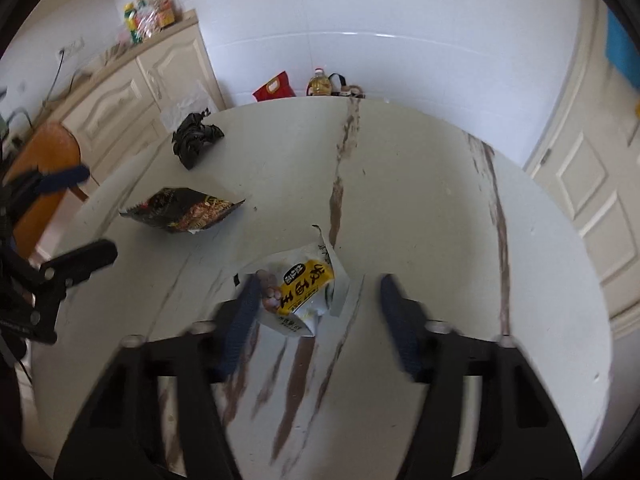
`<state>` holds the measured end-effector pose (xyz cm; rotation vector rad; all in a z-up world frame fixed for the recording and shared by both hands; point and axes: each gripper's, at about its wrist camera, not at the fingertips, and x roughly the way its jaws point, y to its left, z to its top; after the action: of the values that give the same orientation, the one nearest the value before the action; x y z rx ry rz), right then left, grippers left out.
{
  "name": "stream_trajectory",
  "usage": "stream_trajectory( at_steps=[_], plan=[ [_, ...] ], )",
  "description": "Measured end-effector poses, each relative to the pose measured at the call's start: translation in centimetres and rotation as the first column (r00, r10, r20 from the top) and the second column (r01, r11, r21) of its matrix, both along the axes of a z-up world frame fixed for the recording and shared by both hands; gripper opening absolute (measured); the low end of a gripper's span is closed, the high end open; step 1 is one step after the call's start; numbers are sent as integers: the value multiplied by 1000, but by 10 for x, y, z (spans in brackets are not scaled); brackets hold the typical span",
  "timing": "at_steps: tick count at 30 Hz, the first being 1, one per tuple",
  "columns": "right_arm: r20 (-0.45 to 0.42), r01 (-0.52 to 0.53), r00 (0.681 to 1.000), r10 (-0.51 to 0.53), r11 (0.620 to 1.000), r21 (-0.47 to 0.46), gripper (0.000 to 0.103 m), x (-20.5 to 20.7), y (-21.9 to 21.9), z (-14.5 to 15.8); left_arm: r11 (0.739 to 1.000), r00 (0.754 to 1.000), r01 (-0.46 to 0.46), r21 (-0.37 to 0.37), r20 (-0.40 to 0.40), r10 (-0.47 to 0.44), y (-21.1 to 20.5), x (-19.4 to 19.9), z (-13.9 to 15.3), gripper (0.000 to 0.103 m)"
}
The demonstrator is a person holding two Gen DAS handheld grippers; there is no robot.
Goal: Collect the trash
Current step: 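Grasp the dark snack bag with the left gripper while the right gripper grasps the white-yellow wrapper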
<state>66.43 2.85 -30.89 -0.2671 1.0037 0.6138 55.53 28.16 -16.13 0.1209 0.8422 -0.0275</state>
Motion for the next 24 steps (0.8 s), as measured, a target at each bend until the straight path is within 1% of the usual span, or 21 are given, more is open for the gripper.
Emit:
stream_trajectory(
  at_steps=[2,4,7,10,13,14,15,16,17,18,20,22,24],
  plan=[
    [6,-22,1000,22,1000,-17,33,-1,1,1,999,1000,24,21,10,-25,-6,8,-4,102],
    [17,-46,999,46,999,-23,31,-4,2,3,998,999,38,42,1,-38,-11,20,-15,102],
    [11,-70,997,70,997,-17,29,-9,0,5,997,999,32,71,-19,-31,-14,35,-29,102],
    [-8,-84,996,84,996,1,29,-12,-2,5,997,999,42,71,-30,-40,-17,52,-38,102],
    [-23,-90,996,90,996,17,28,-15,-4,5,995,997,69,71,-44,-66,-23,67,-47,97],
    [-28,-91,995,92,996,26,28,-16,-6,5,996,996,82,43,-41,-80,-24,72,-49,93],
    [-31,-92,995,93,995,31,27,-17,-6,5,996,995,89,26,-45,-88,-25,72,-50,81],
    [-34,-94,995,95,995,37,27,-18,-6,5,995,994,102,-6,-46,-102,-25,73,-50,73],
    [-36,-94,995,96,995,40,27,-19,-6,4,993,992,111,-45,-55,-113,-25,75,-50,54],
    [-37,-95,995,97,995,42,27,-21,-6,5,992,992,112,-54,-57,-115,-26,75,-50,37],
    [-42,-96,994,98,994,51,26,-23,-6,4,989,988,133,-58,-67,-137,-29,75,-50,26],
    [-45,-95,994,98,994,57,25,-27,-6,6,990,988,129,-51,-77,-133,-32,73,-51,22],
    [-47,-94,994,97,994,63,23,-32,-6,7,987,986,137,-82,-83,-143,-35,70,-49,19]
  ],
)
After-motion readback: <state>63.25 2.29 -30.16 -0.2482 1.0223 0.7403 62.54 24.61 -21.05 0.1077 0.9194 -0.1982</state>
